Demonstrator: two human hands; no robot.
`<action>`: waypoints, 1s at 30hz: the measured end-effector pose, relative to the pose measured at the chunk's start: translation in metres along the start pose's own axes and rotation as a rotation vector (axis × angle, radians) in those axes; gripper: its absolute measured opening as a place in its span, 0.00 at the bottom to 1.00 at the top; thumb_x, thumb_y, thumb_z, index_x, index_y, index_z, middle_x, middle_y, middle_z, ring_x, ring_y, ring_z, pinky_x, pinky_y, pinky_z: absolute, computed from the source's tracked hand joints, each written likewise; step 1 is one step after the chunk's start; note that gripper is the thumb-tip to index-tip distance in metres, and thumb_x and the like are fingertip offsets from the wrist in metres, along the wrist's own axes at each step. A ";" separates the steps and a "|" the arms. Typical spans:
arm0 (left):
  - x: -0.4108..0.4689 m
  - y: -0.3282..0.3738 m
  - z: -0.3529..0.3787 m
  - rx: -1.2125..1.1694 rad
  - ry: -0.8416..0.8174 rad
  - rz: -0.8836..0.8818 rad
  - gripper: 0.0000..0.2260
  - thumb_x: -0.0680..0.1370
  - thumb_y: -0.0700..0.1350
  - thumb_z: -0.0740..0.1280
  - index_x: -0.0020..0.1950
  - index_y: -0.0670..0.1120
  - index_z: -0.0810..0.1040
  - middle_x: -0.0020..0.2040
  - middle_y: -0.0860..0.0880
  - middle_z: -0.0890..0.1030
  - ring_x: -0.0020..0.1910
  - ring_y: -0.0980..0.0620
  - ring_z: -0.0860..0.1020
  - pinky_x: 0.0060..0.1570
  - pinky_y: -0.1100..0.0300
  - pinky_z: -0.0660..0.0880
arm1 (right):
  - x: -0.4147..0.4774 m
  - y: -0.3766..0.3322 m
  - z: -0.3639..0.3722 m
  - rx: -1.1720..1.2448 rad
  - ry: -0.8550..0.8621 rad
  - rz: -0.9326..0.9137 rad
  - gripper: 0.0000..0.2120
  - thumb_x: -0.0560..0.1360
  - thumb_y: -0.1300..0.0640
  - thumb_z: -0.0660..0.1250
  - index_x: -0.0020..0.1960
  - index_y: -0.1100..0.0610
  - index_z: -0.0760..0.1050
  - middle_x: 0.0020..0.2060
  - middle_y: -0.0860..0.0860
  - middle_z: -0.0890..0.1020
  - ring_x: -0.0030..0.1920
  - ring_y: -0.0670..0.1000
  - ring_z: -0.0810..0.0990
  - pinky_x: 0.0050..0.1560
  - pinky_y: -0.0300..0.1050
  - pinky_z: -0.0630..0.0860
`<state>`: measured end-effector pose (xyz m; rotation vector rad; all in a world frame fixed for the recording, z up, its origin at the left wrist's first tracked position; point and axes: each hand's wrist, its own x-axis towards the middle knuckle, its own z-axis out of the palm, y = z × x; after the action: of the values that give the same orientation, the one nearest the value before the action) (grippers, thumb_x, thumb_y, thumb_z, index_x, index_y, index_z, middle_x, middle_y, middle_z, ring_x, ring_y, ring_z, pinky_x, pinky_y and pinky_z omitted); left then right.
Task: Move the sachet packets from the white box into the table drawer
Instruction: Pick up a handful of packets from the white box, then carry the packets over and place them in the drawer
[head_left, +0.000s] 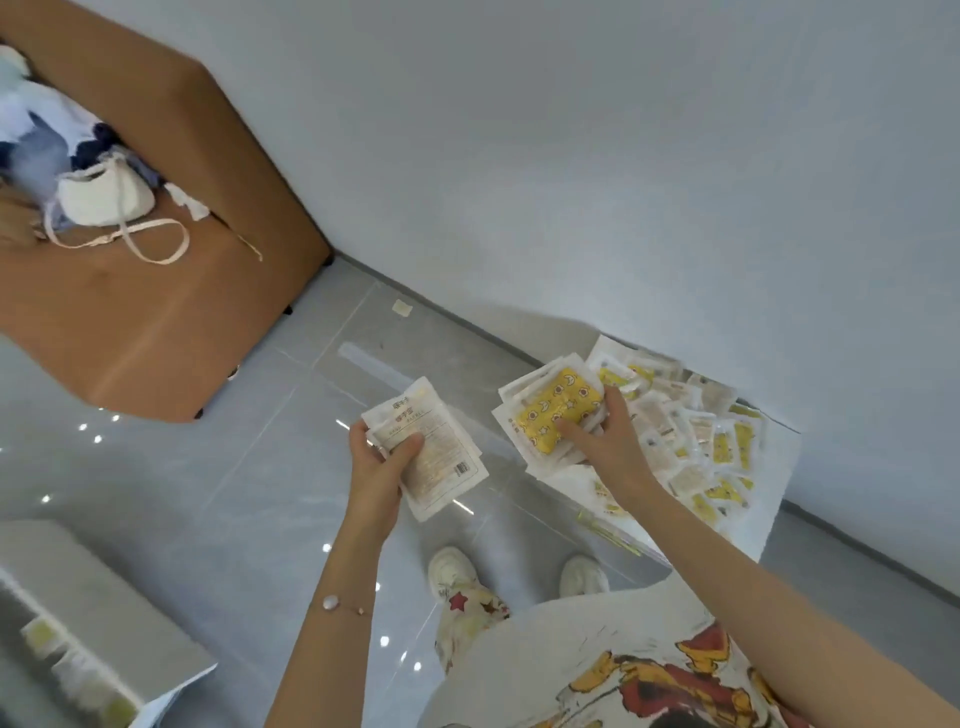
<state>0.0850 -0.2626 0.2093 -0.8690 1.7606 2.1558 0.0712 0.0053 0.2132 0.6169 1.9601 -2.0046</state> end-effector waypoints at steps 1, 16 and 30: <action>-0.007 0.006 -0.020 0.007 0.022 0.013 0.19 0.76 0.37 0.70 0.60 0.54 0.68 0.56 0.48 0.81 0.54 0.50 0.81 0.43 0.60 0.79 | -0.004 -0.005 0.021 -0.012 -0.028 0.005 0.16 0.73 0.63 0.72 0.54 0.50 0.69 0.50 0.49 0.78 0.51 0.50 0.80 0.40 0.45 0.81; -0.063 0.044 -0.298 -0.182 0.498 0.170 0.21 0.76 0.38 0.70 0.62 0.52 0.65 0.57 0.50 0.79 0.55 0.53 0.80 0.45 0.62 0.79 | -0.063 -0.037 0.362 -0.198 -0.509 0.040 0.19 0.74 0.64 0.70 0.60 0.57 0.66 0.51 0.51 0.80 0.47 0.50 0.84 0.37 0.43 0.82; -0.070 0.053 -0.450 -0.496 1.007 0.192 0.22 0.75 0.36 0.70 0.62 0.50 0.64 0.54 0.51 0.78 0.55 0.51 0.79 0.51 0.54 0.79 | -0.063 -0.034 0.601 -0.490 -0.992 0.032 0.19 0.74 0.63 0.71 0.60 0.55 0.68 0.56 0.57 0.80 0.54 0.57 0.82 0.50 0.58 0.81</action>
<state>0.2488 -0.6895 0.2454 -2.3040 1.6664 2.5338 0.0429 -0.5967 0.2701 -0.4025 1.6238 -1.2835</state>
